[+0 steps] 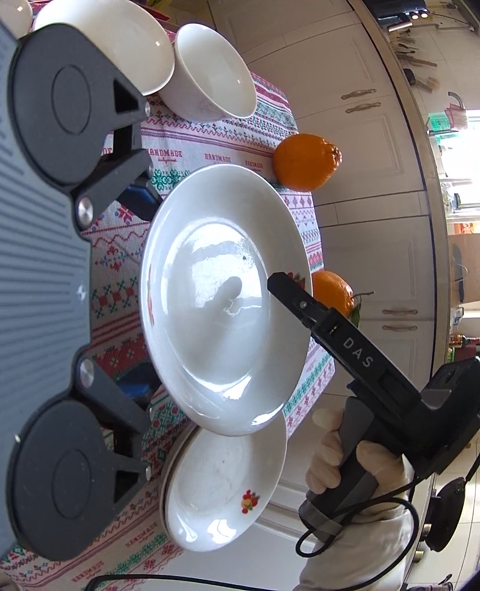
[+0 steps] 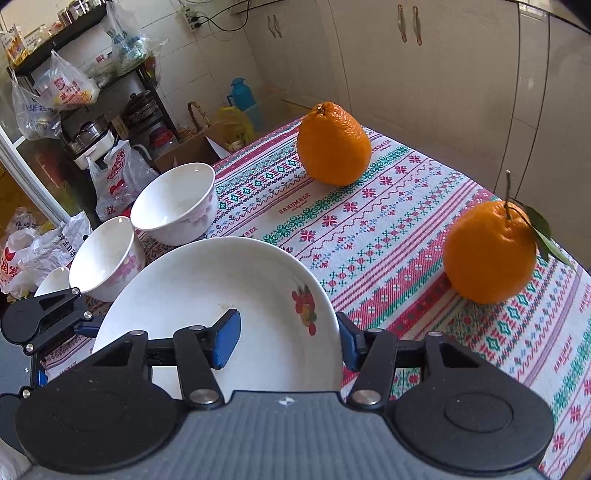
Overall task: Organize plates and bowls
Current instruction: 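Lift the held plate with the right gripper and carry it over the plate stack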
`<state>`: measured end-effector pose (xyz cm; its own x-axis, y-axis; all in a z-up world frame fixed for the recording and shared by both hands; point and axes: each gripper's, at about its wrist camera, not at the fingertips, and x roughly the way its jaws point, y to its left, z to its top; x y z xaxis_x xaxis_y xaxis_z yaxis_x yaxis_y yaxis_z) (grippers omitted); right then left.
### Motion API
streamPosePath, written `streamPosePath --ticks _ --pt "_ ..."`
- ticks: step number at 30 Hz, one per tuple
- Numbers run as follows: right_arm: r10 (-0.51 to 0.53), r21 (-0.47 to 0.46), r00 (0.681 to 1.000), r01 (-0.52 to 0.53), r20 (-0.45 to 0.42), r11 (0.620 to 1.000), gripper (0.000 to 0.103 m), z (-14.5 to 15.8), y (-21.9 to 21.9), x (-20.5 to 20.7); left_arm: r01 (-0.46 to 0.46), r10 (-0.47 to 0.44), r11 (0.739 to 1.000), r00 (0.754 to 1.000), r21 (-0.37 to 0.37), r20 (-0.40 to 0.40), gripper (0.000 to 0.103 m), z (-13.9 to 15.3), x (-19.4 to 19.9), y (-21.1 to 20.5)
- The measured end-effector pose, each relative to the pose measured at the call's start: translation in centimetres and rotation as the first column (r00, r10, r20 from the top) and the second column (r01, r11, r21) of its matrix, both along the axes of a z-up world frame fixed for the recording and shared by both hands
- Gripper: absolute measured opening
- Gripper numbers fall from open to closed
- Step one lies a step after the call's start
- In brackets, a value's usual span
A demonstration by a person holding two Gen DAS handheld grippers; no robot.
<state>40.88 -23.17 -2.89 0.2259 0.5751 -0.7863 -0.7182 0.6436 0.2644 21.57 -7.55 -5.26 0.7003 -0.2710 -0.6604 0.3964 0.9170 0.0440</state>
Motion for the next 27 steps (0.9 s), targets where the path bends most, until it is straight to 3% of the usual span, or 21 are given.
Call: streamPosePath --ticks 17,27 --pt "-0.100 0.020 0.994 0.099 0.053 0.995 0.061 2.5 -4.6 -4.6 0.108 -0.108 0.994 0.994 0.002 0.029 0.083 1.5 -1.7 -2.2" --pt "-0.197 0.020 0.978 0.197 0.067 0.980 0.061 2.6 -9.0 -7.8 0.215 -0.215 0.976 0.977 0.023 0.012 0.083 1.3 -2.3 -5.1"
